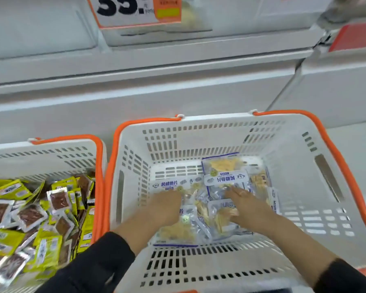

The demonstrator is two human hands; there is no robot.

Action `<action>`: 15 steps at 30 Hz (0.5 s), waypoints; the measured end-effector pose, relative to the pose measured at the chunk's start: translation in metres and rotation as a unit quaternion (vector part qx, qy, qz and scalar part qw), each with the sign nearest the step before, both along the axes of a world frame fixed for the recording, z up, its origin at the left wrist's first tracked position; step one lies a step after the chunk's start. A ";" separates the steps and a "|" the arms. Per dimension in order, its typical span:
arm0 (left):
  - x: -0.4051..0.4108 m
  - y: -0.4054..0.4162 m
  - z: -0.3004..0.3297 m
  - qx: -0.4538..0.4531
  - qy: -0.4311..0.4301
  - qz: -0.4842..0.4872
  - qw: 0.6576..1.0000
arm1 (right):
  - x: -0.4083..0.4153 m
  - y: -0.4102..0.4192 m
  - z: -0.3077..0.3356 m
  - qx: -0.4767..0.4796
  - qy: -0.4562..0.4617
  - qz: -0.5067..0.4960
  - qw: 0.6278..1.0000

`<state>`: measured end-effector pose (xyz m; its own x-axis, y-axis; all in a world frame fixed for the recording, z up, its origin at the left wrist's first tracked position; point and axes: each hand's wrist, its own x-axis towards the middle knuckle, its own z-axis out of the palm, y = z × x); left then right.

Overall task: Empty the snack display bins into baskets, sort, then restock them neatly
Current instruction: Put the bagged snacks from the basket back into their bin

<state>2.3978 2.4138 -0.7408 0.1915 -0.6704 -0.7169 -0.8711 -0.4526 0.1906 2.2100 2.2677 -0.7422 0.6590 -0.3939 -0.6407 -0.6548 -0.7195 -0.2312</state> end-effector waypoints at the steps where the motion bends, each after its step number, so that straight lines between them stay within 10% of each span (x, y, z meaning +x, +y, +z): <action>1: -0.003 -0.003 -0.008 0.003 -0.006 -0.012 1.000 | -0.001 -0.004 -0.006 -0.011 0.021 0.019 1.000; 8: -0.005 -0.002 -0.028 -0.026 -0.025 -0.028 0.999 | 0.002 -0.009 -0.009 -0.043 0.073 0.063 0.994; 15: 0.008 -0.011 -0.007 -0.016 0.119 0.111 0.987 | -0.010 -0.025 0.028 0.052 -0.172 -0.248 0.952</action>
<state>2.4057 2.4033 -0.7480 0.1649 -0.6533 -0.7390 -0.6804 -0.6178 0.3943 2.2002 2.2426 -0.7139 0.5860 -0.6574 -0.4738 -0.7810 -0.3024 -0.5464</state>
